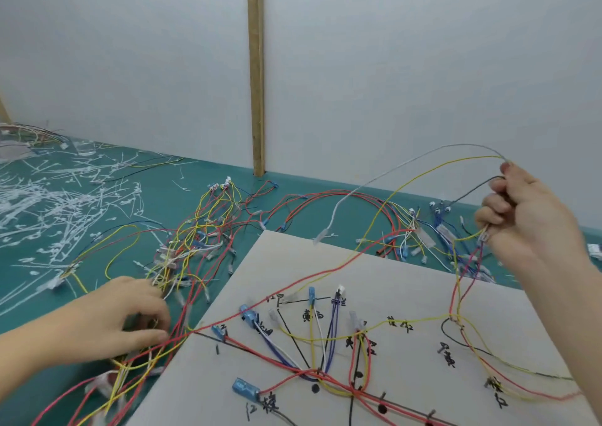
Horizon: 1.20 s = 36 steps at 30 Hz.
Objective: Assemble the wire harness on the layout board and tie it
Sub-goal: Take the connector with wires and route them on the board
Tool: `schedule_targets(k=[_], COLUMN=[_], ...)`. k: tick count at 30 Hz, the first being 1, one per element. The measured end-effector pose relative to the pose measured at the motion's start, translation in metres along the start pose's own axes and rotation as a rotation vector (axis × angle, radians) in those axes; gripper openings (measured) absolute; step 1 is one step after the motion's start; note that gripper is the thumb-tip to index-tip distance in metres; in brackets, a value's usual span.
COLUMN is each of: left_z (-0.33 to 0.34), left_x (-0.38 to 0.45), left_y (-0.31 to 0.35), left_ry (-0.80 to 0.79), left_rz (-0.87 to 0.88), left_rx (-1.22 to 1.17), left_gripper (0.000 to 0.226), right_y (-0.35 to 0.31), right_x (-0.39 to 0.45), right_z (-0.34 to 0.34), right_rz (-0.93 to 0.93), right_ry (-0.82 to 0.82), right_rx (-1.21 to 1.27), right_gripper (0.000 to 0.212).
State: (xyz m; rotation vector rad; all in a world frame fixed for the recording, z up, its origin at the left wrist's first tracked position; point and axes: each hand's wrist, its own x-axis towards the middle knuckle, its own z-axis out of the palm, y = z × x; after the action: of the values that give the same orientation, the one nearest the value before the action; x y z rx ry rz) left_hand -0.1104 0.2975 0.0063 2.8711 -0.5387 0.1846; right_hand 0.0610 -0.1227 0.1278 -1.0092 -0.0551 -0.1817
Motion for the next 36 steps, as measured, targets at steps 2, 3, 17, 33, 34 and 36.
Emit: schedule_targets(k=[2, 3, 17, 33, 34, 36], left_z=[0.002, 0.001, -0.008, -0.05, -0.051, -0.043], left_x=[-0.004, -0.005, 0.002, 0.066, 0.067, 0.065], left_y=[-0.01, -0.013, 0.043, 0.117, 0.122, 0.117], left_ry=[-0.012, -0.006, 0.061, 0.356, 0.251, 0.106], left_rz=[-0.018, -0.029, 0.033, -0.07, -0.071, -0.128], left_rx=[0.052, 0.067, 0.094, -0.708, -0.805, -0.904], left_gripper=[0.014, 0.018, 0.028, 0.015, 0.016, 0.018], right_y=[-0.001, -0.002, 0.011, 0.032, 0.025, 0.004], right_x=[-0.002, -0.003, -0.02, -0.083, -0.081, -0.068], right_z=[0.0, 0.0, 0.002, 0.04, 0.04, 0.036], right_rz=[-0.007, -0.015, 0.031, -0.25, -0.284, -0.335], right_ry=[-0.008, -0.01, -0.077, -0.696, -0.655, -0.528], right_rx=[-0.001, 0.002, -0.024, -0.701, -0.658, -0.511], right_gripper=[0.023, 0.022, 0.018, 0.041, 0.042, 0.04])
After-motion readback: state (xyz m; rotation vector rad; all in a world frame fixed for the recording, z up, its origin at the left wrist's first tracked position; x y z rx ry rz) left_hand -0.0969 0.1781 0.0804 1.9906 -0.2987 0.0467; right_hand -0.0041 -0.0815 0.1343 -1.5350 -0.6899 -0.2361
